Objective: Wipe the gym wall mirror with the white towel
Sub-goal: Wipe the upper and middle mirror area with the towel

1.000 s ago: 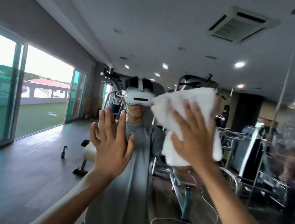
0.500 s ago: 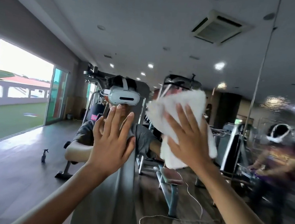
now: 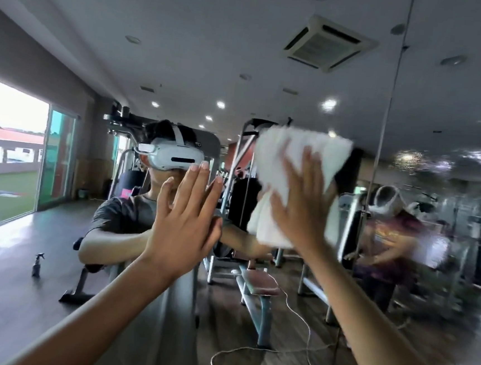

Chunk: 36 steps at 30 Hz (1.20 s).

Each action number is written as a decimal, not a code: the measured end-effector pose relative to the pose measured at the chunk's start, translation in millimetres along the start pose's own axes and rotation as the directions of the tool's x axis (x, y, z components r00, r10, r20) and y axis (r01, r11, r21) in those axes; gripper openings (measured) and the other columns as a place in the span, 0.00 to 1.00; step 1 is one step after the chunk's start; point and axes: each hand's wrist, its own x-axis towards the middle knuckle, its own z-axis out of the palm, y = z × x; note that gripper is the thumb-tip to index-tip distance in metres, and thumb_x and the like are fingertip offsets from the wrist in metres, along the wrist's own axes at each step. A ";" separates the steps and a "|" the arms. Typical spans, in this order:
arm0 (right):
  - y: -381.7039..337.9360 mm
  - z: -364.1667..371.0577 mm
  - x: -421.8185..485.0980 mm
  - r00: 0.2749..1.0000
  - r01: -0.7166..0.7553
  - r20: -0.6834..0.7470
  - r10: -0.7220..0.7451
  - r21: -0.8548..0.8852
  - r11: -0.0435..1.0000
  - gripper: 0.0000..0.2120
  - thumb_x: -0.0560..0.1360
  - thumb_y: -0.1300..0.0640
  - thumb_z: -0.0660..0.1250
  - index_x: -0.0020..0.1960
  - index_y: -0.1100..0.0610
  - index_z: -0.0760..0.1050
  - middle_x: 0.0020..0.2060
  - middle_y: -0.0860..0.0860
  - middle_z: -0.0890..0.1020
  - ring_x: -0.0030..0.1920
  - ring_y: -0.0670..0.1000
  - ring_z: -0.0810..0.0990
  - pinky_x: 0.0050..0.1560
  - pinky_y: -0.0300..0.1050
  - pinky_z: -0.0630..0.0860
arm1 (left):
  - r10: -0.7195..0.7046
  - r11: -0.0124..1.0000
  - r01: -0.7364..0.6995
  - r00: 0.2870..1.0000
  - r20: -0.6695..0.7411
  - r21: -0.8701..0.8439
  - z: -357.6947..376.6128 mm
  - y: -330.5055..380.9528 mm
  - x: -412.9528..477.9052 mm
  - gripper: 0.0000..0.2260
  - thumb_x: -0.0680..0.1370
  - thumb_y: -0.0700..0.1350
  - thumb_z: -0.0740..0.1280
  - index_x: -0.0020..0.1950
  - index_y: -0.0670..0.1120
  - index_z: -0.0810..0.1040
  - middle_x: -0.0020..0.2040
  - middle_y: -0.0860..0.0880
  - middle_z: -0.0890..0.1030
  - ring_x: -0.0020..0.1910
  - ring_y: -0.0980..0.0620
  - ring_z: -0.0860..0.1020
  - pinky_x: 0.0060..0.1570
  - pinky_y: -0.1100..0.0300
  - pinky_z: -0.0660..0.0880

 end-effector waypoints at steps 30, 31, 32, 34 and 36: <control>82.4 -0.3 -31.7 0.818 -0.563 -0.056 0.572 0.120 0.818 0.34 0.77 0.42 0.48 0.81 0.51 0.55 0.80 0.55 0.56 0.80 0.58 0.53 0.76 0.69 0.46 | 0.038 0.998 -0.043 0.992 -0.119 -0.040 24.9 16.4 -20.8 0.24 0.83 0.51 0.54 0.78 0.45 0.66 0.80 0.39 0.60 0.79 0.39 0.59 0.75 0.38 0.57; 64.9 0.5 -27.8 0.846 -0.522 -0.075 0.528 0.087 0.848 0.33 0.78 0.42 0.48 0.81 0.51 0.54 0.81 0.54 0.56 0.80 0.58 0.53 0.75 0.67 0.45 | 0.041 0.998 -0.048 0.992 -0.119 -0.050 24.2 15.5 -21.7 0.24 0.82 0.51 0.56 0.78 0.46 0.67 0.80 0.39 0.60 0.79 0.40 0.59 0.76 0.38 0.56; 48.1 2.1 -31.8 0.886 -0.452 -0.088 0.455 0.054 0.890 0.32 0.79 0.43 0.51 0.81 0.51 0.55 0.80 0.55 0.56 0.80 0.58 0.53 0.76 0.64 0.44 | 0.043 0.997 -0.050 0.992 -0.117 -0.063 23.6 14.4 -24.2 0.24 0.82 0.51 0.57 0.78 0.46 0.67 0.80 0.40 0.61 0.79 0.40 0.59 0.76 0.39 0.56; 19.7 10.0 -62.0 0.966 -0.248 -0.076 0.248 0.006 0.969 0.32 0.77 0.44 0.58 0.79 0.52 0.60 0.79 0.57 0.59 0.79 0.59 0.55 0.77 0.59 0.42 | 0.034 0.995 -0.044 0.993 -0.111 -0.088 22.7 11.9 -35.2 0.24 0.81 0.51 0.59 0.77 0.46 0.69 0.80 0.41 0.61 0.79 0.41 0.59 0.76 0.39 0.57; 6.8 18.0 -114.2 1.000 0.021 -0.010 -0.021 -0.029 0.999 0.33 0.73 0.44 0.62 0.77 0.51 0.64 0.79 0.56 0.59 0.79 0.58 0.56 0.77 0.61 0.45 | 0.028 0.996 -0.037 0.994 -0.110 -0.082 21.6 7.1 -52.4 0.24 0.81 0.51 0.60 0.77 0.48 0.69 0.80 0.42 0.62 0.79 0.42 0.60 0.75 0.38 0.58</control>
